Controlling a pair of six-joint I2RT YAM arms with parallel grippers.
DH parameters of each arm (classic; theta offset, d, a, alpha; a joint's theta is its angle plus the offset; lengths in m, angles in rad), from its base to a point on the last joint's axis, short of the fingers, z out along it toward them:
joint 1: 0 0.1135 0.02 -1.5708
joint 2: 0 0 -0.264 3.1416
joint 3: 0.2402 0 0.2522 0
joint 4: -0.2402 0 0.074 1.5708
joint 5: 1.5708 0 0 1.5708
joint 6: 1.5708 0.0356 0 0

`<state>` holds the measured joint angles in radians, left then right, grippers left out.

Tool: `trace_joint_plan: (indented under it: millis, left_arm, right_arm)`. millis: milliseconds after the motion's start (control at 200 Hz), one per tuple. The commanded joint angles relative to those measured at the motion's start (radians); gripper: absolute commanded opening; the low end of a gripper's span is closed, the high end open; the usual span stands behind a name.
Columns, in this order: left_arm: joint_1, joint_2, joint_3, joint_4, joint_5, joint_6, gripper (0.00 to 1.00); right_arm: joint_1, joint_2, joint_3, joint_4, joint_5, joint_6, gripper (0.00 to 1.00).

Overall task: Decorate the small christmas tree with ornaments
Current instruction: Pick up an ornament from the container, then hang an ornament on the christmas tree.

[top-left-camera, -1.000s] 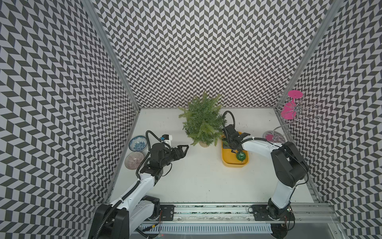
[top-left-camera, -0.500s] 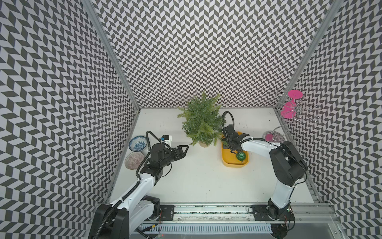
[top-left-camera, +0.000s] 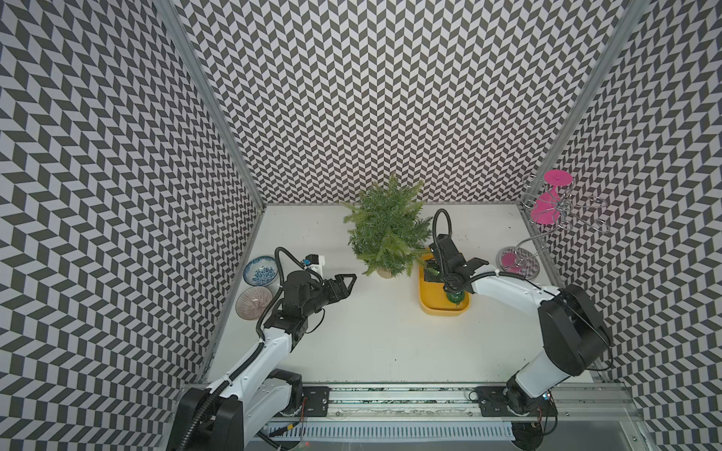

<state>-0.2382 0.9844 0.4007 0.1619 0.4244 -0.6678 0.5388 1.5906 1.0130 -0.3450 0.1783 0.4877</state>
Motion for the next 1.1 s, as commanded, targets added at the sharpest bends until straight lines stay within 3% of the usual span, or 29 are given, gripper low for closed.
trace_joint_plan:
  millis: [0,395,541,816,1096]
  left_arm:
    - [-0.006,-0.025,0.028,-0.016,0.011,0.000,0.85]
    - [-0.006,-0.076,0.111,-0.095,0.049,0.017,0.85]
    - [-0.007,-0.096,0.144,-0.127,0.082,0.026,0.85]
    - [-0.038,-0.156,0.230,-0.214,0.110,0.058,0.85]
    - [-0.071,-0.173,0.350,-0.255,0.112,0.068,0.85]
  right_arm:
    - [-0.024,-0.095,-0.036,0.044,-0.089,0.020,0.60]
    - [-0.135,-0.424,-0.069,-0.052,-0.414,0.037,0.60]
    - [-0.154,-0.527,-0.028,-0.085,-0.462,0.042,0.61]
    - [-0.161,-0.546,0.150,-0.178,-0.563,0.036,0.61]
    - [-0.161,-0.477,0.298,-0.132,-0.721,0.058,0.61]
